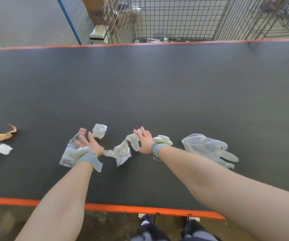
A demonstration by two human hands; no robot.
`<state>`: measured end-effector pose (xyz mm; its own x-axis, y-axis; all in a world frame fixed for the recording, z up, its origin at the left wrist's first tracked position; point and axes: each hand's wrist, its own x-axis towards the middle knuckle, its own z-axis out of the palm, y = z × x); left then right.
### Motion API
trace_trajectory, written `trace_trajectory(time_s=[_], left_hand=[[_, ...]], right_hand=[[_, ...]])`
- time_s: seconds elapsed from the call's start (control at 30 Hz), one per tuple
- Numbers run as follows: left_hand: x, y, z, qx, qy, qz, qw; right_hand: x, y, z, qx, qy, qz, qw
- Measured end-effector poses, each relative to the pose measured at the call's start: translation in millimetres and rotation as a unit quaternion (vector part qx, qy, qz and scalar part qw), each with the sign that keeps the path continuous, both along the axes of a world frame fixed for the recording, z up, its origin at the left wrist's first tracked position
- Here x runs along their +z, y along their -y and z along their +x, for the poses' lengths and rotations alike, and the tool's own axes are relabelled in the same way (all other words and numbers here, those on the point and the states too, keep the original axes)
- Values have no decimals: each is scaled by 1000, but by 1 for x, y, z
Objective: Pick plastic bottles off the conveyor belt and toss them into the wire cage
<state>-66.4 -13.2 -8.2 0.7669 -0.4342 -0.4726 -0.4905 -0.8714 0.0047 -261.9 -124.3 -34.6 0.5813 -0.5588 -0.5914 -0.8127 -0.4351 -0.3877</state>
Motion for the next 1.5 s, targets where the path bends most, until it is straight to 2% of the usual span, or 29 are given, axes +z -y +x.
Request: trace_trajectory(time_s=[0.07, 0.13, 0.2, 0.3, 0.4, 0.53, 0.6, 0.77, 0.87, 0.93, 0.97, 1.03, 1.07, 1.13, 1.2, 1.27, 1.37, 1.43, 1.5], left_hand=[[-3, -8, 9, 1, -6, 38, 999], [-9, -11, 12, -8, -60, 50, 997], [-19, -4, 8, -10, -91, 27, 995], [-25, 13, -4, -24, -71, 14, 997], [-16, 48, -11, 0, -142, -78, 987], [-2, 115, -21, 84, -257, -186, 945], [6, 146, -25, 145, -315, -216, 913], [22, 252, -31, 201, -418, -253, 849], [33, 330, -26, 207, -432, -279, 832], [56, 399, -11, 186, -427, -355, 811], [71, 435, -1, 168, -442, -383, 794], [99, 489, 17, 132, -491, -382, 771], [107, 507, 22, 121, -495, -379, 773], [110, 515, 28, 105, -452, -387, 797], [101, 501, 22, 73, -377, -372, 845], [80, 468, 16, 40, -310, -311, 898], [49, 405, 13, -10, -245, -162, 956], [41, 357, 9, -52, -208, -92, 972], [37, 313, 6, -65, -198, -68, 976]], right_hand=[[-4, -3, 0, 15, -11, -15, 1000], [-7, 0, -2, 14, -26, -31, 999], [-6, 7, -2, -11, -25, -31, 999], [-3, 26, -4, -39, -7, -25, 999], [4, 55, -9, -61, -8, -49, 997], [12, 97, -11, -109, 3, -49, 993], [13, 113, -9, -118, 10, -44, 992], [11, 194, -1, -151, 15, -43, 987], [11, 255, 11, -189, 18, -30, 981], [16, 306, 26, -206, 29, -36, 977], [22, 334, 36, -218, 46, -43, 974], [36, 384, 58, -239, 86, -67, 965], [44, 403, 67, -248, 103, -79, 960], [59, 425, 83, -263, 127, -93, 952], [71, 431, 87, -266, 127, -100, 950], [72, 413, 83, -254, 113, -96, 956], [59, 366, 67, -234, 77, -69, 967], [52, 334, 54, -209, 48, -58, 975], [52, 304, 41, -187, 23, -50, 981]])
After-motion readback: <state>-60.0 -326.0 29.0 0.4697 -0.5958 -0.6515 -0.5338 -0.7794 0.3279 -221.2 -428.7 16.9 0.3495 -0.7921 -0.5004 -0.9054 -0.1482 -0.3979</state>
